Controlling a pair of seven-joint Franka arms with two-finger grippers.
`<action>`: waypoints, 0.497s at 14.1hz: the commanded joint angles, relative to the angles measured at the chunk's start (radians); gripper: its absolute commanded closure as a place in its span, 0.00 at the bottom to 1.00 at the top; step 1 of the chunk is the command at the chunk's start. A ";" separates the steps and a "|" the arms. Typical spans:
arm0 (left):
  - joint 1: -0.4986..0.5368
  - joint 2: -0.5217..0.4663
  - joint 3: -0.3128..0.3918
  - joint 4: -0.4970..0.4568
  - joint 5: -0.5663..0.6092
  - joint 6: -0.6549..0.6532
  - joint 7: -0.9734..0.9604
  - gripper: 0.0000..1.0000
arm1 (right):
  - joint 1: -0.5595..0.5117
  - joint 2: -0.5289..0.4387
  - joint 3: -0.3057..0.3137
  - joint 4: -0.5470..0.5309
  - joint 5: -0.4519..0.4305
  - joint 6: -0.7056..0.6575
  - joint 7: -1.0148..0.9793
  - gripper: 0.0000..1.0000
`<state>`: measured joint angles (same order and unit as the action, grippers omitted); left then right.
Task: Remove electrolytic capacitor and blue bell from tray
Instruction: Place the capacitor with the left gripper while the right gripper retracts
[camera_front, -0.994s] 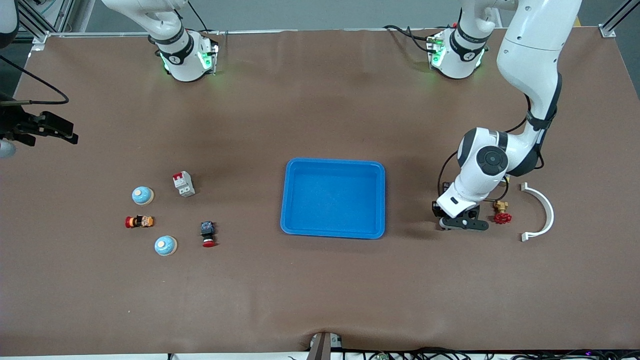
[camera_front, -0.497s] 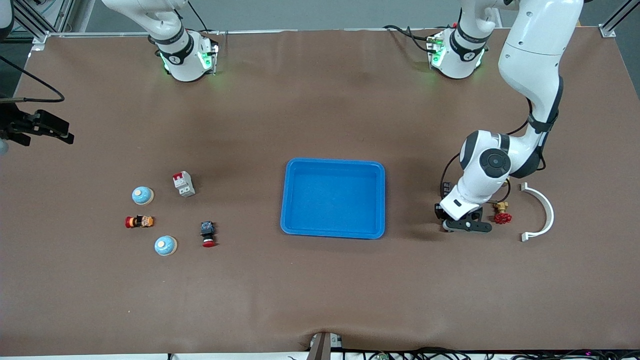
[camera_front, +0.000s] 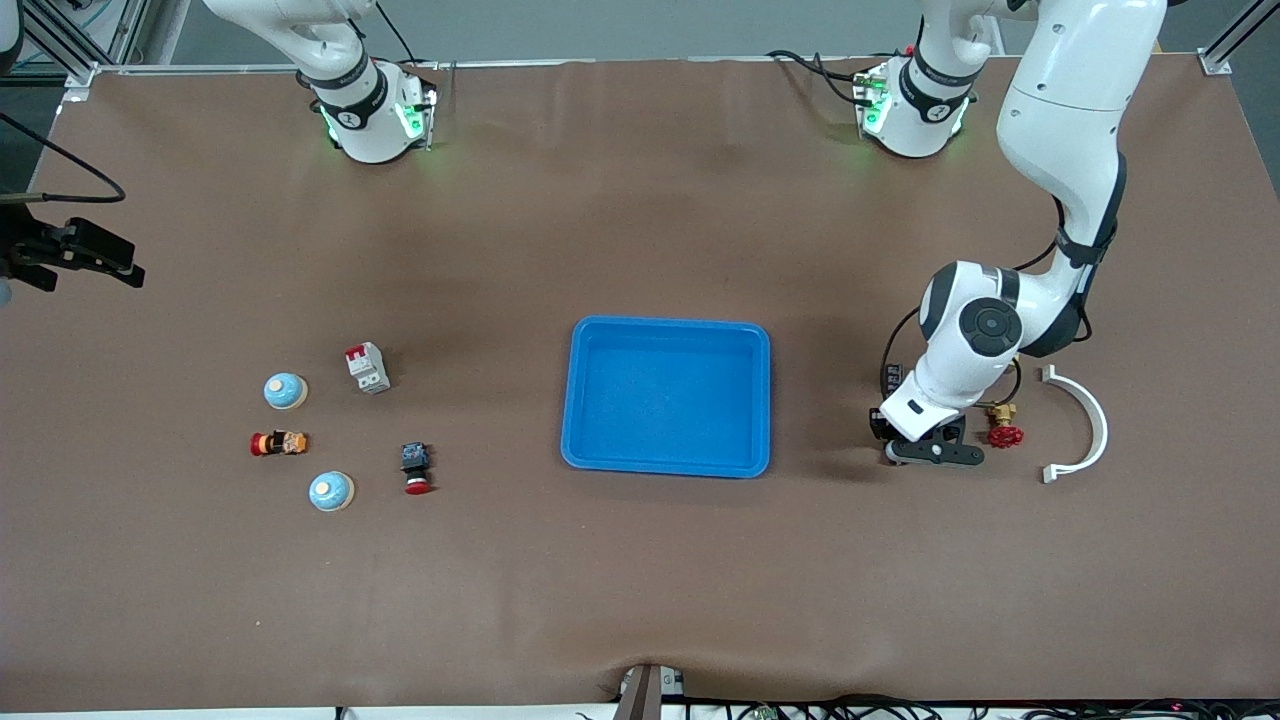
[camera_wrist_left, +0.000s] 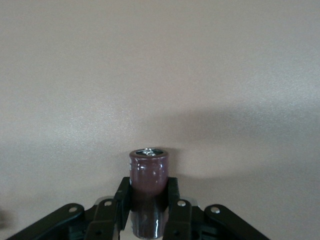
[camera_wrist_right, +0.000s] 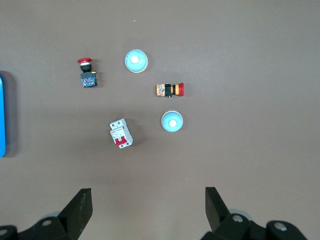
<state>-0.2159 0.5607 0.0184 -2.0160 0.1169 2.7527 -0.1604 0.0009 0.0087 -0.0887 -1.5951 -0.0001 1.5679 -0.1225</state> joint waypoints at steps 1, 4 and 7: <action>0.004 0.008 -0.003 0.013 0.003 0.013 -0.018 0.62 | -0.007 0.011 0.006 0.038 -0.008 -0.020 0.004 0.00; 0.000 0.008 -0.003 0.013 -0.002 0.013 -0.056 0.43 | -0.007 0.011 0.006 0.038 -0.009 -0.020 0.007 0.00; -0.005 0.008 -0.003 0.013 -0.002 0.013 -0.062 0.38 | -0.009 0.011 0.006 0.041 -0.009 -0.019 0.012 0.00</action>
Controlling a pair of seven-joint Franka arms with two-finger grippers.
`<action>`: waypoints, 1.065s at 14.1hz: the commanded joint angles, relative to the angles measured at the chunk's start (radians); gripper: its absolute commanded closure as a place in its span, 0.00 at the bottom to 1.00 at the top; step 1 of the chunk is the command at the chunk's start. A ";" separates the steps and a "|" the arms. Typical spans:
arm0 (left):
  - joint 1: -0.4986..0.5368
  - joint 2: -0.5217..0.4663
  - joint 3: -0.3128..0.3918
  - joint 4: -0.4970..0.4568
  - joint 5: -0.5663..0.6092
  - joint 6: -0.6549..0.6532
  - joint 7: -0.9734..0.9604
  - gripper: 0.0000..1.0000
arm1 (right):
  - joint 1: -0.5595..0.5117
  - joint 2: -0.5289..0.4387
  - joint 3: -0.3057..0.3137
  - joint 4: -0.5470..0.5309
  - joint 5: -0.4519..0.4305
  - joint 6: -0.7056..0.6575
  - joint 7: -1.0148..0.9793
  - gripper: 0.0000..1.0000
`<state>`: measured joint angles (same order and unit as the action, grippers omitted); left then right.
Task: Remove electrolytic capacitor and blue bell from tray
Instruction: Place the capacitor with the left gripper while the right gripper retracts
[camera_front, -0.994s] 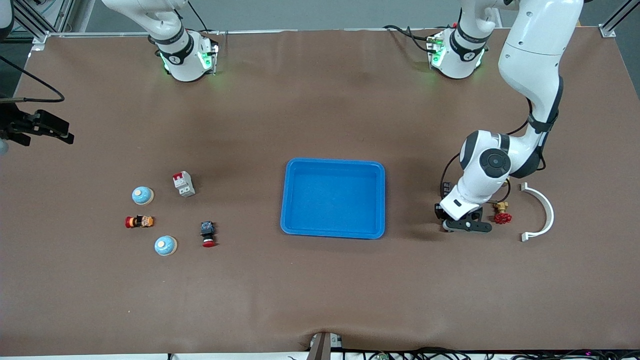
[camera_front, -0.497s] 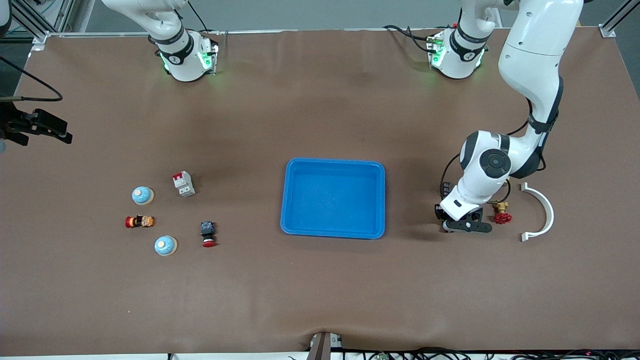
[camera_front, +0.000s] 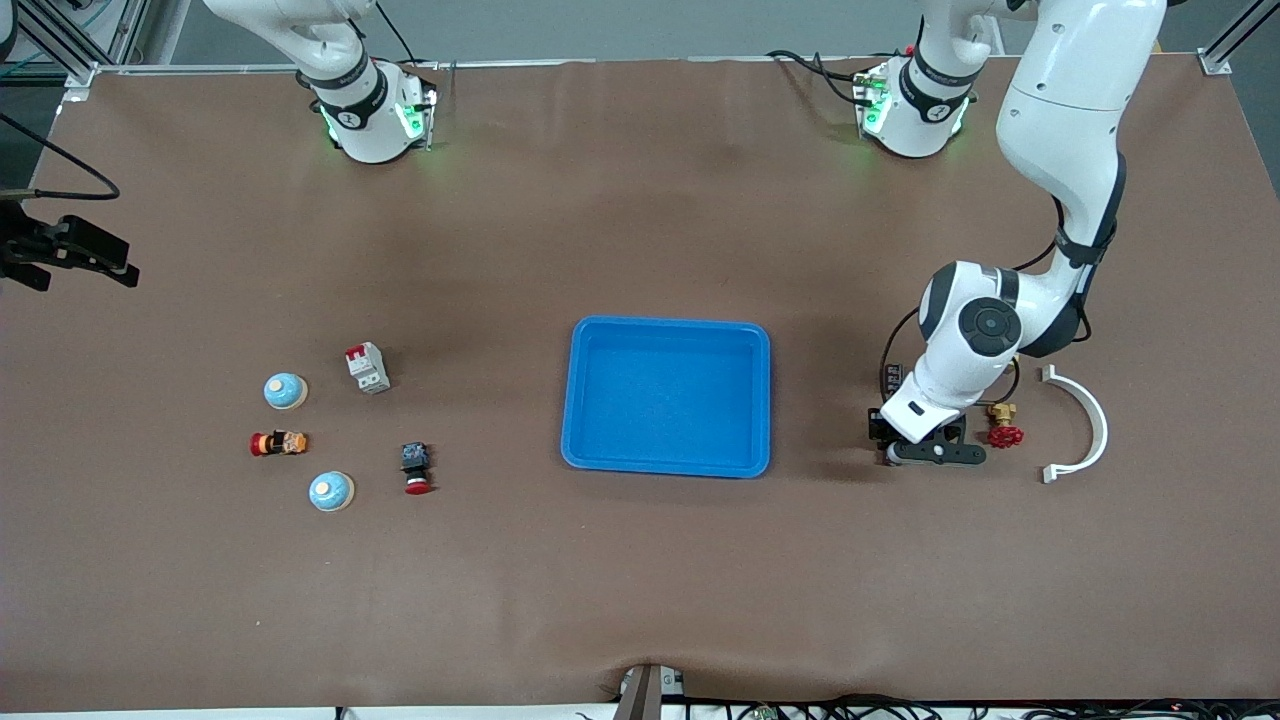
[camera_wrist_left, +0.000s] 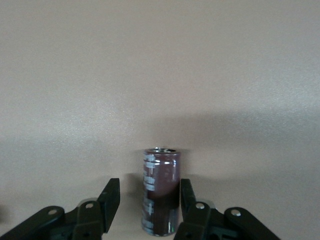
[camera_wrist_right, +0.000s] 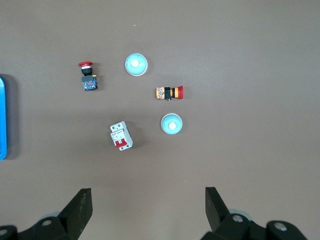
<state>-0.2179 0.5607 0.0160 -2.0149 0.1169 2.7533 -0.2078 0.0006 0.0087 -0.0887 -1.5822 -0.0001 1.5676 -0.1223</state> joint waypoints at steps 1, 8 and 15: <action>-0.003 0.008 -0.001 0.011 -0.002 0.012 -0.015 0.21 | -0.011 0.011 0.006 0.036 -0.008 -0.018 0.012 0.00; 0.005 -0.001 -0.001 0.011 -0.002 0.012 -0.078 0.00 | -0.005 0.011 0.006 0.048 -0.004 -0.018 0.130 0.00; 0.063 -0.056 -0.005 0.030 0.000 -0.053 -0.068 0.00 | -0.005 0.016 0.009 0.048 -0.006 -0.008 0.116 0.00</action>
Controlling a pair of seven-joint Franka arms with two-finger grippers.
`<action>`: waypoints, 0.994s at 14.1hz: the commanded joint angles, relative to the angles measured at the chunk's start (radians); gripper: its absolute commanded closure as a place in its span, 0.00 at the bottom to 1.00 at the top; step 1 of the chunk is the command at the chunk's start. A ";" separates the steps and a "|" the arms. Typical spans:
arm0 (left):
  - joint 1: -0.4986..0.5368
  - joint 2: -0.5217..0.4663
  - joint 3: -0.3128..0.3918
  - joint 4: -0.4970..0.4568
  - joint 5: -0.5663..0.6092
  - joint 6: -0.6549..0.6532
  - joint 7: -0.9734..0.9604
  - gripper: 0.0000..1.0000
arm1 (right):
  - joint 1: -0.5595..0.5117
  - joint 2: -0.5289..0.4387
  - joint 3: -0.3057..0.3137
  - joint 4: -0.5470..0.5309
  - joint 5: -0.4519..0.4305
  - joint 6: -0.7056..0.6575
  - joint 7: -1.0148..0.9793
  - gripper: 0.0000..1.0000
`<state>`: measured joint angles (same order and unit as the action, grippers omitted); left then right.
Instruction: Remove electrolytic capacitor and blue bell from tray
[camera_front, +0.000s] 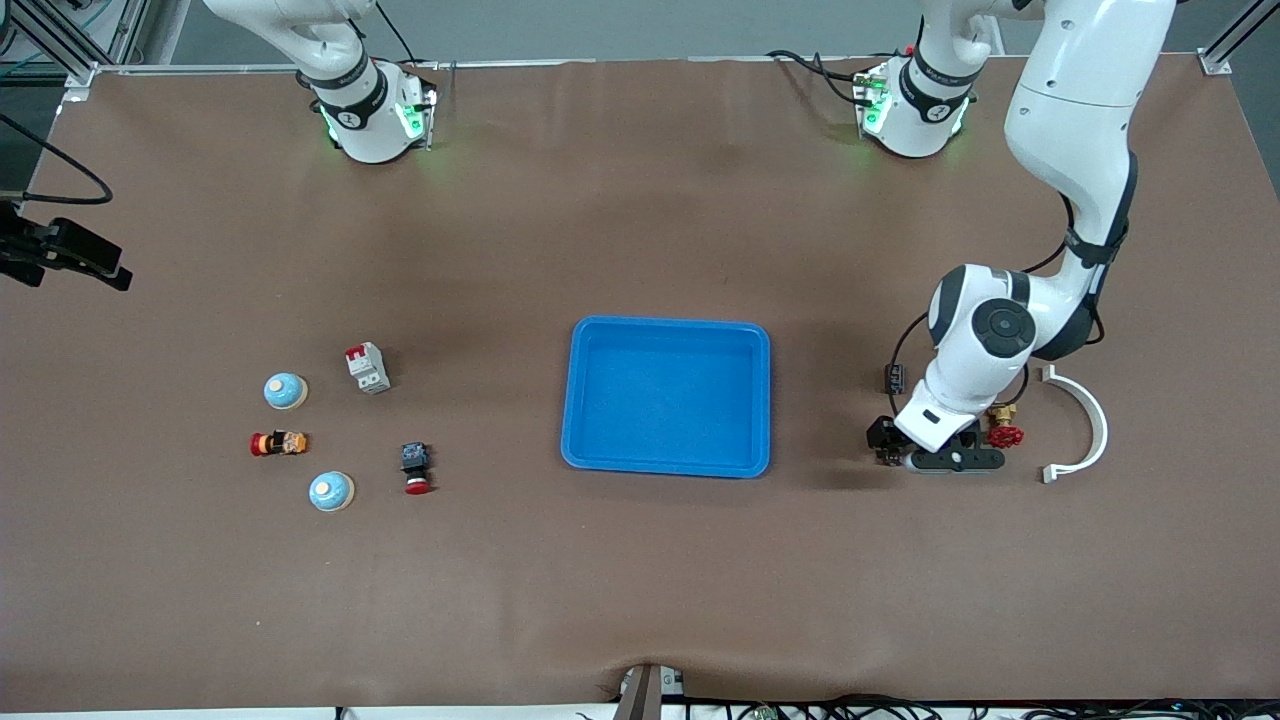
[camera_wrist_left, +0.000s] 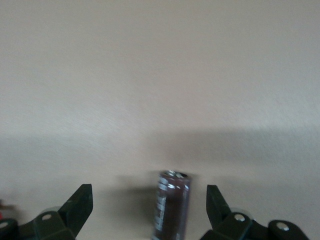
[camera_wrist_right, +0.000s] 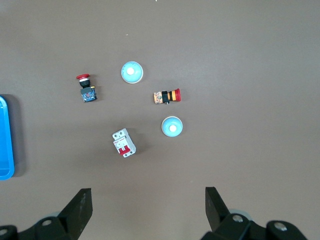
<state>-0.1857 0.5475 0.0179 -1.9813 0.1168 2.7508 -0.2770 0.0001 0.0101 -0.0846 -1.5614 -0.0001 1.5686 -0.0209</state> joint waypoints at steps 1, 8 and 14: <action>0.040 -0.055 -0.007 0.013 0.000 -0.087 0.010 0.00 | -0.006 0.013 0.003 0.030 -0.006 -0.010 0.015 0.00; 0.123 -0.052 -0.010 0.159 0.000 -0.250 0.073 0.00 | -0.008 0.014 0.003 0.037 -0.004 -0.009 0.013 0.00; 0.201 -0.061 -0.013 0.165 -0.003 -0.255 0.134 0.00 | -0.003 0.014 0.003 0.041 -0.008 -0.008 0.012 0.00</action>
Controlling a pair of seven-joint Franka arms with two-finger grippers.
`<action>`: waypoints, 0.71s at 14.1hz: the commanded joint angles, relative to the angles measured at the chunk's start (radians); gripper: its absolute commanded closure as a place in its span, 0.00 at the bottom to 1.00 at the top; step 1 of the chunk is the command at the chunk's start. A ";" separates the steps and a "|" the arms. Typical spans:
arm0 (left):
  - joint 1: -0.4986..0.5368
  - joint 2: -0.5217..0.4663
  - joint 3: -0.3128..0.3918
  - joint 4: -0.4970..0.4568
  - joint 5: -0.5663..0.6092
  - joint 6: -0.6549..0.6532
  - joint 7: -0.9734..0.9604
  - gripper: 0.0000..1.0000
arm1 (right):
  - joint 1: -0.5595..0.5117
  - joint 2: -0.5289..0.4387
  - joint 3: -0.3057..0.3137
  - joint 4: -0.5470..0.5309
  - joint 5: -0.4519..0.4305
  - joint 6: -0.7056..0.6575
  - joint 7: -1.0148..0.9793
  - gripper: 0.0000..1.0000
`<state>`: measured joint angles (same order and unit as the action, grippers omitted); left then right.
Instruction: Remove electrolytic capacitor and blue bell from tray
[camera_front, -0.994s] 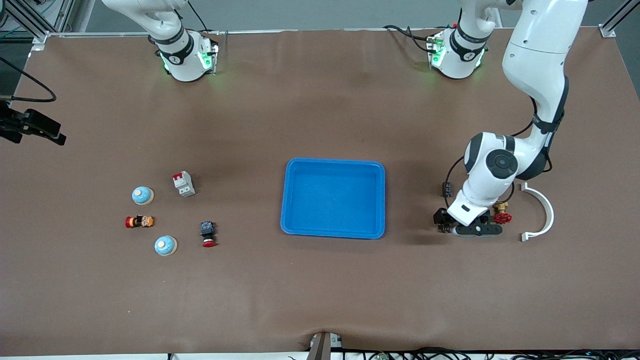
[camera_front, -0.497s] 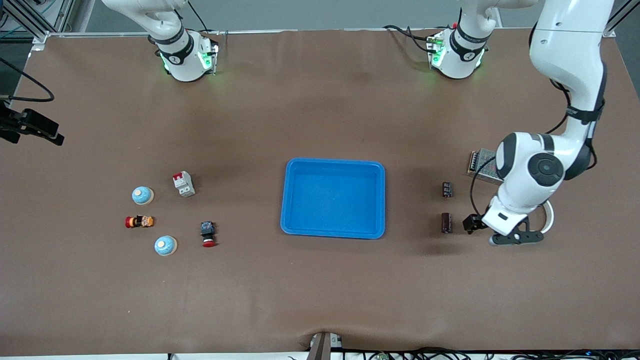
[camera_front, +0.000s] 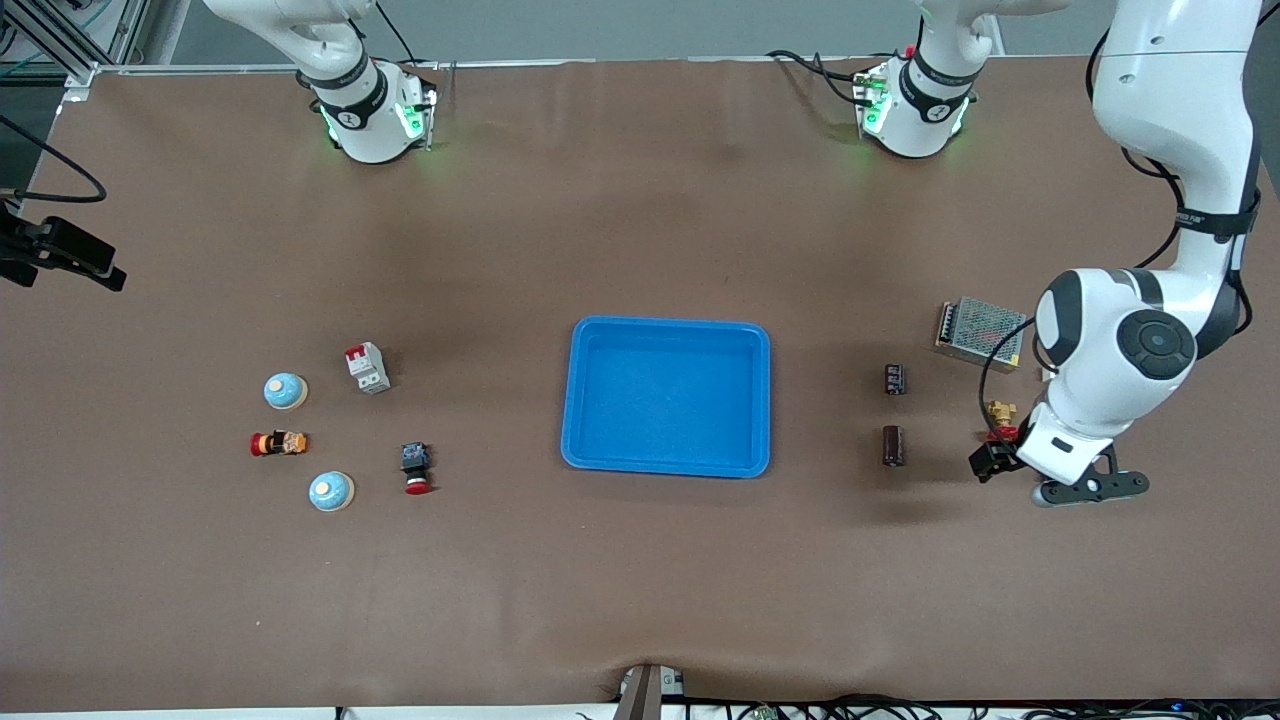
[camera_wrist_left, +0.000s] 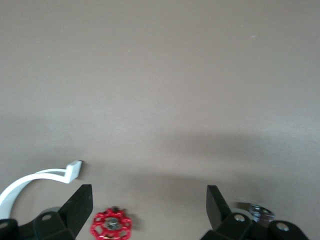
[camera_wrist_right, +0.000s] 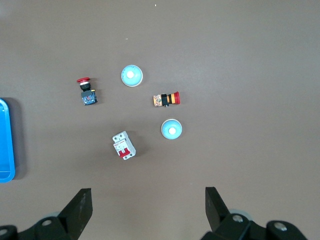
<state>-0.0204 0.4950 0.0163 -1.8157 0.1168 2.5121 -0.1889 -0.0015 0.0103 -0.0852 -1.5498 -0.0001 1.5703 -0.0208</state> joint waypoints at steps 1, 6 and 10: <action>0.048 -0.022 -0.015 -0.007 -0.005 -0.018 0.061 0.00 | -0.003 0.014 0.005 0.030 -0.006 -0.010 0.003 0.00; 0.112 -0.116 -0.075 -0.010 -0.019 -0.203 0.069 0.00 | -0.009 0.014 0.002 0.030 -0.003 -0.009 -0.056 0.00; 0.094 -0.208 -0.052 -0.004 -0.032 -0.341 0.077 0.00 | -0.009 0.014 0.002 0.030 -0.001 -0.009 -0.053 0.00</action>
<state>0.0823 0.3458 -0.0444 -1.8067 0.1126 2.2314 -0.1361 -0.0030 0.0104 -0.0865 -1.5485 -0.0001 1.5705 -0.0645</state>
